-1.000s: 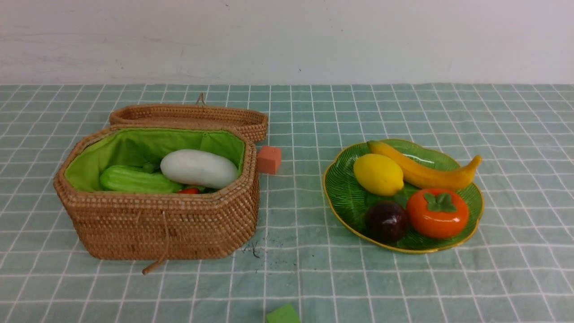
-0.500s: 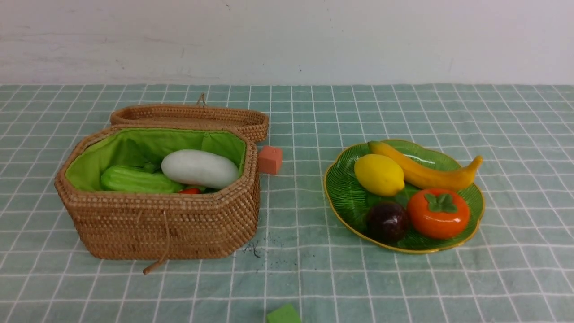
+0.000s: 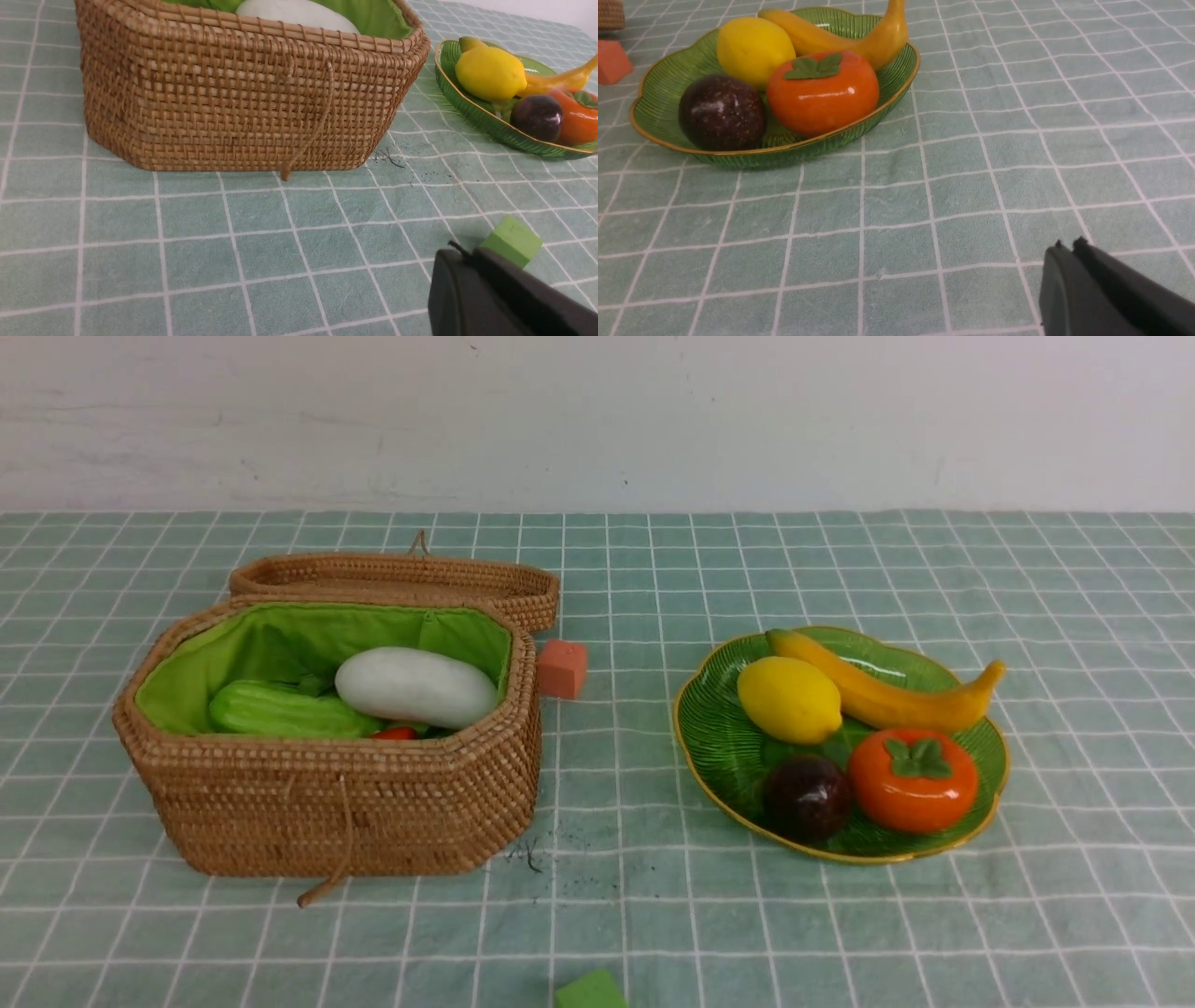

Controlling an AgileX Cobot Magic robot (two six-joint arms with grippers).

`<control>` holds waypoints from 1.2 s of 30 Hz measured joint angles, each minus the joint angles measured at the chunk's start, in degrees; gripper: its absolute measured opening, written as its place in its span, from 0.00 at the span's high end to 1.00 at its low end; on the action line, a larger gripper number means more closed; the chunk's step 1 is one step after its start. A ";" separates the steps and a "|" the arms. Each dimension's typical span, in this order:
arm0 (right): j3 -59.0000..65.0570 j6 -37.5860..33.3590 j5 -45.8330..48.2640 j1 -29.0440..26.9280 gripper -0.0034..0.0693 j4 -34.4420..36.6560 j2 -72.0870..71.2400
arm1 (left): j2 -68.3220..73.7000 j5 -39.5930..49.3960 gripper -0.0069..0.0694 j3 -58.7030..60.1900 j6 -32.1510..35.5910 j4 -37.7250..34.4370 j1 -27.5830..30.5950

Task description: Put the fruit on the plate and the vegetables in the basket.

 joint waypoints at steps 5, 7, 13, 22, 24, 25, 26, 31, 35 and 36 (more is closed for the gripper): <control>0.00 0.00 0.00 0.00 0.93 0.00 0.00 | 0.00 -8.65 0.89 2.66 -1.10 4.72 2.63; 0.00 0.00 0.00 0.00 0.93 0.00 0.00 | 0.00 -11.45 0.90 3.63 -1.89 5.95 4.50; 0.00 0.00 0.00 0.00 0.92 0.00 0.00 | 0.00 -16.40 0.93 8.89 -2.39 4.43 13.40; 0.00 0.00 -0.06 0.00 0.90 0.02 0.00 | 0.00 -6.53 0.93 9.45 -2.16 2.61 14.19; 0.00 0.00 -0.06 0.00 0.90 0.02 0.00 | 0.00 -6.53 0.93 9.45 -2.16 2.58 14.19; 0.00 0.00 -0.06 0.00 0.89 0.02 0.00 | 0.00 -6.53 0.93 9.45 -2.16 2.58 14.19; 0.00 0.00 -0.06 0.00 0.89 0.02 0.00 | 0.00 -6.53 0.93 9.45 -2.16 2.58 14.19; 0.00 0.00 -0.06 0.00 0.88 0.02 0.00 | 0.00 -6.55 0.93 9.45 -2.16 2.58 14.19; 0.00 0.00 -0.06 0.00 0.88 0.02 0.00 | 0.00 -6.55 0.93 9.45 -2.16 2.54 14.19; 0.00 0.00 -0.06 0.00 0.88 0.02 0.00 | 0.00 -6.55 0.93 9.45 -2.16 2.54 14.26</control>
